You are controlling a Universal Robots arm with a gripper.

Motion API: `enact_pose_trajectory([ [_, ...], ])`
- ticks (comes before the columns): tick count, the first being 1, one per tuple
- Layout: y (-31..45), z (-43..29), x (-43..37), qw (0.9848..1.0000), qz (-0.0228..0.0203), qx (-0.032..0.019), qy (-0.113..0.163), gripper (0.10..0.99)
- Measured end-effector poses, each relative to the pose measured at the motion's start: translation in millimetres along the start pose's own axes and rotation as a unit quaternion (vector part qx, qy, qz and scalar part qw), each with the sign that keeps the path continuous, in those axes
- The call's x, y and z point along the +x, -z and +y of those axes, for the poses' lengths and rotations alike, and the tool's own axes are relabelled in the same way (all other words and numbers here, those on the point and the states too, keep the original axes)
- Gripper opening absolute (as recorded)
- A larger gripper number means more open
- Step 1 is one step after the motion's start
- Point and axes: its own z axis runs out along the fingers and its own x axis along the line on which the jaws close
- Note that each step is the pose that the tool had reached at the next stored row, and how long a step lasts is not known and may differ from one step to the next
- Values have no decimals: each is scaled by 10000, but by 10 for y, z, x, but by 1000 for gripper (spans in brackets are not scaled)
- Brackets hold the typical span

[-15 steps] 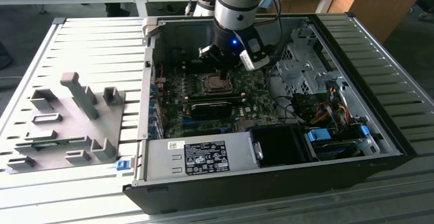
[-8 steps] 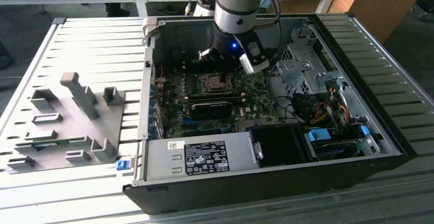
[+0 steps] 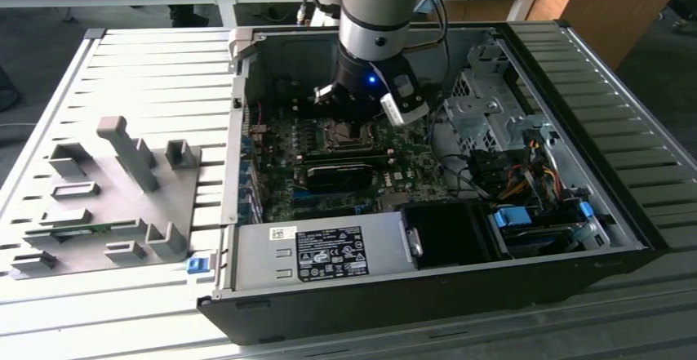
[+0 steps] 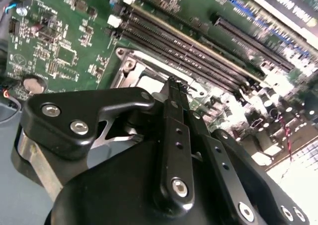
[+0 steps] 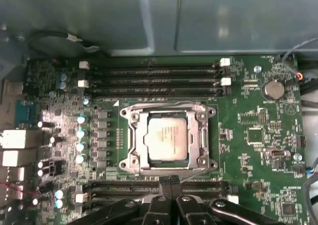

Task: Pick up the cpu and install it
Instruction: 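Install the second cpu locking lever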

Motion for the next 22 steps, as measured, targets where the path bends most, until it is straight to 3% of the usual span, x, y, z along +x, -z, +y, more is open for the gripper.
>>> enact_pose_trajectory([
  [5,-6,-41,46,10000,0,0,0,106],
  [10,-45,-51,181,10000,0,-1,0,106],
  [16,-152,-74,188,10000,1,-16,0,106],
  [18,-168,-80,188,10000,3,-67,1,106],
  [20,-171,-89,188,9998,7,-199,4,106],
  [22,-170,-114,190,9997,9,-262,5,106],
])
